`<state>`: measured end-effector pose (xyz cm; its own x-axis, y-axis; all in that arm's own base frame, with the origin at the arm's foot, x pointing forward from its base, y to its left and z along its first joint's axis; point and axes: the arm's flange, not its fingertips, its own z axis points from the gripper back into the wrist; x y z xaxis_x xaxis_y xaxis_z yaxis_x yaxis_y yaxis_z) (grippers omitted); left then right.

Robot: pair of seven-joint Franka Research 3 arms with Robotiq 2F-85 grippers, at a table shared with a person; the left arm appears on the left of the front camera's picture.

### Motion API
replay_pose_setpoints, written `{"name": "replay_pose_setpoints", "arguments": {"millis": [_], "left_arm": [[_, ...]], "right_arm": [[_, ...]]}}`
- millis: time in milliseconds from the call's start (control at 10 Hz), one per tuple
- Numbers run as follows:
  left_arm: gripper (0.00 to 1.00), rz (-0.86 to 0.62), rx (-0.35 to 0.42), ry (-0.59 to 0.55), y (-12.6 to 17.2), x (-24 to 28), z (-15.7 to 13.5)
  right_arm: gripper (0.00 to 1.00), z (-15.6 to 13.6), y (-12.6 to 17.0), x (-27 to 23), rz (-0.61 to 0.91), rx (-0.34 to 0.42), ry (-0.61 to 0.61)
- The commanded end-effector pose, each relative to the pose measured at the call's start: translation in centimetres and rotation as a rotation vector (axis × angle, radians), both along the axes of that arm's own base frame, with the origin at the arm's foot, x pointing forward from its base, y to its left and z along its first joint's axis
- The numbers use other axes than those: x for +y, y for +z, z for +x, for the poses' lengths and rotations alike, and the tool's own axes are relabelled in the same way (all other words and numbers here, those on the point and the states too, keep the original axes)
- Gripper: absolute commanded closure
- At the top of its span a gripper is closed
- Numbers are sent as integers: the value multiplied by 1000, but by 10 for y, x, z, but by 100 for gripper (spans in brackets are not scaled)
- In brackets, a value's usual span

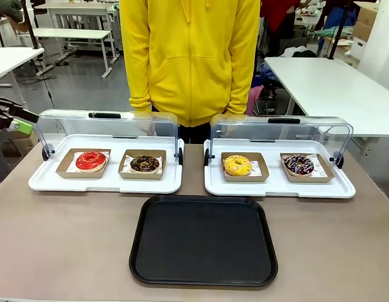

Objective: Move the second donut from the left to the tray.
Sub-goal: Pick up the Paper togo box containing the Donut indicated by the person and place it on the Handle tray.

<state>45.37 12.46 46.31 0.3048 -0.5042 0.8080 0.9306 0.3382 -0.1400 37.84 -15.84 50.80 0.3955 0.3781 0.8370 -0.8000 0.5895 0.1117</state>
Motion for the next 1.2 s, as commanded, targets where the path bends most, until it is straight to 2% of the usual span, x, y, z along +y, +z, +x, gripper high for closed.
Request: {"name": "replay_pose_setpoints", "arguments": {"millis": [0, 300, 600, 800, 1100], "left_arm": [[0, -82, -45, -41, 1, 17, 0], [0, -150, -75, -62, 0, 25, 0], [0, -142, -108, -66, 5, 23, -2], [0, -123, -67, -56, 3, 23, -5], [0, -123, -67, -56, 3, 23, -5]], "right_arm": [[0, 1, -12, -1, 46, -34, 42], [0, 3, -15, -6, 118, -72, 70], [0, 6, -17, -7, 143, -61, 69], [0, 1, -22, -2, 139, -32, 60], [0, 1, -22, -2, 139, -32, 60]]}}
